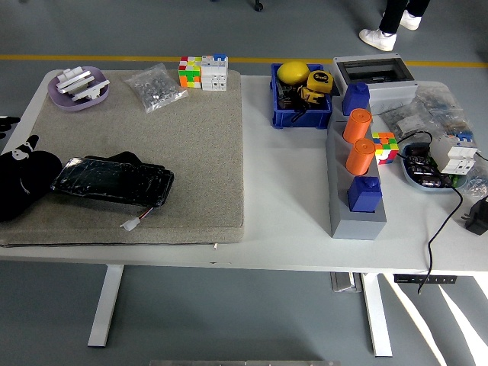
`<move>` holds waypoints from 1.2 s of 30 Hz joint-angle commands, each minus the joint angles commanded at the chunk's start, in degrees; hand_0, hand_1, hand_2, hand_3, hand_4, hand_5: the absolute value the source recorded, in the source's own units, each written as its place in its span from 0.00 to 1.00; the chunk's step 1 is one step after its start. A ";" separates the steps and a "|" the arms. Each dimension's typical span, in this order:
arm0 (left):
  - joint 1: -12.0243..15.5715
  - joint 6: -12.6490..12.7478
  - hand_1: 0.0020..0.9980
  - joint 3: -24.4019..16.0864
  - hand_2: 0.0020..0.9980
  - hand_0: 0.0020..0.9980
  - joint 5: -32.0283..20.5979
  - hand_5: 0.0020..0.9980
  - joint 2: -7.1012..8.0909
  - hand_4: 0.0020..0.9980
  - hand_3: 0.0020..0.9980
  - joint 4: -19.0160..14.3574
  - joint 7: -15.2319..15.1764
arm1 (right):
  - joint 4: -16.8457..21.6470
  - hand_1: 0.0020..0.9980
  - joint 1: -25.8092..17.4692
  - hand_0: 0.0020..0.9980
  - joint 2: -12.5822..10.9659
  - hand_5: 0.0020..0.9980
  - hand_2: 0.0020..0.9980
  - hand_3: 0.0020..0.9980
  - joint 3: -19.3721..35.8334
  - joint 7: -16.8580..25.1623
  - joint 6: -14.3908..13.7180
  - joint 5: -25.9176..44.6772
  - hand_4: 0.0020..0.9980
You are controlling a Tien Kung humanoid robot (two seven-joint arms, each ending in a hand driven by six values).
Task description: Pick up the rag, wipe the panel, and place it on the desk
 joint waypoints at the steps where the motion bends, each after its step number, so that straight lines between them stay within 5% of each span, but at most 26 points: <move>1: 0.10 -0.05 0.73 -0.02 0.73 0.70 0.22 0.29 0.20 0.83 0.62 -0.02 0.06 | 0.00 0.64 -0.08 0.73 0.00 0.52 0.68 0.63 -0.13 -0.02 0.00 0.13 1.00; 17: 1.30 -0.73 0.73 -1.40 0.73 0.70 4.63 0.30 2.46 0.84 0.62 -0.67 1.30 | 0.00 0.64 -0.88 0.73 -0.64 0.52 0.68 0.63 -1.90 -0.84 -0.03 1.48 1.00; 36: 0.26 -0.51 0.74 -0.35 0.73 0.71 7.51 0.30 2.34 0.84 0.61 0.25 1.92 | 0.00 0.65 -0.66 0.73 -0.59 0.53 0.68 0.63 0.00 -1.36 0.03 0.53 1.00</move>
